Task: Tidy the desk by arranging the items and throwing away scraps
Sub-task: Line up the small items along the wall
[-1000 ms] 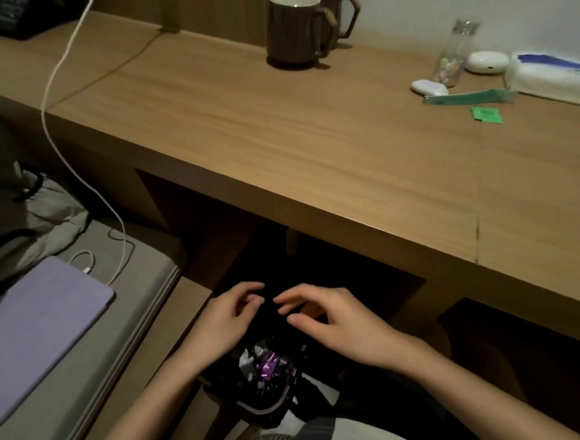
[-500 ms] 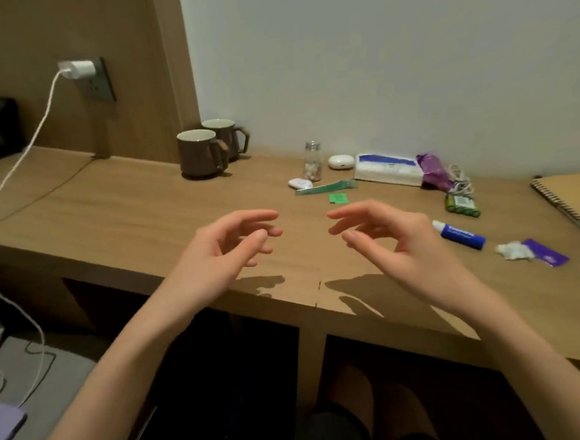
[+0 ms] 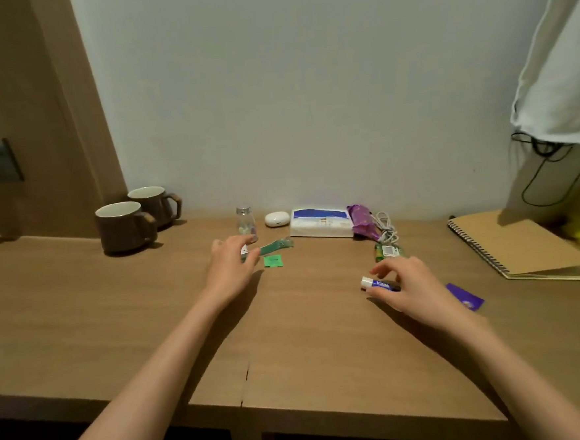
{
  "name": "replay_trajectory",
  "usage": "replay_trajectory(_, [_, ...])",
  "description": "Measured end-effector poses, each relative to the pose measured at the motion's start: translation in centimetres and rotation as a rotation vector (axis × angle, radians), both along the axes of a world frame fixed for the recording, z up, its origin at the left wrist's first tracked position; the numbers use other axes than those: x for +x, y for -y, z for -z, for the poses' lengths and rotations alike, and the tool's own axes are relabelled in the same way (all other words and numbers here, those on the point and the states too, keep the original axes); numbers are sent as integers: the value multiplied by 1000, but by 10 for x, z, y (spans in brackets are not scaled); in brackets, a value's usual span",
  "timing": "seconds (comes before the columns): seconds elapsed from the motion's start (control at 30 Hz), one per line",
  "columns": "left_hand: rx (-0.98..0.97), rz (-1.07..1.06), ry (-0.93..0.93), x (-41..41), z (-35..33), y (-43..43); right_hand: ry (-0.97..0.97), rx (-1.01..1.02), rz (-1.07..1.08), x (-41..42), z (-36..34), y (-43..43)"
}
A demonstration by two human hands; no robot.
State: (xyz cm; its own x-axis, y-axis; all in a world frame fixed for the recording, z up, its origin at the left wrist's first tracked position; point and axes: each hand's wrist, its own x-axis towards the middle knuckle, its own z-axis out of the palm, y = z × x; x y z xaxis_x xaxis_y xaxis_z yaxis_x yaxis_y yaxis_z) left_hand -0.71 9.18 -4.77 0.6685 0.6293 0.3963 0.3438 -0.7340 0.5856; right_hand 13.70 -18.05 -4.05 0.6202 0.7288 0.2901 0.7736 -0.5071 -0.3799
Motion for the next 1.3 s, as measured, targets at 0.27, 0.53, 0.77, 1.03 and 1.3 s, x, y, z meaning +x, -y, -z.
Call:
replay_trajectory(0.27, [157,-23,-154,51,17,-12,3,-26,-31,17,7,-11])
replay_trajectory(0.53, [206,27,-164,75,10,-20,25,101,-85,34,1,-35])
replay_trajectory(0.77, [228,198,-127,125,-3,7,-14,334,57,48,2,-31])
replay_trajectory(1.03, [224,250,-119,165,15,23,-16,399,80,53,2,-29])
replay_trajectory(1.3, [232,189,-14,175,17,29,-43,406,107,57,5,-30])
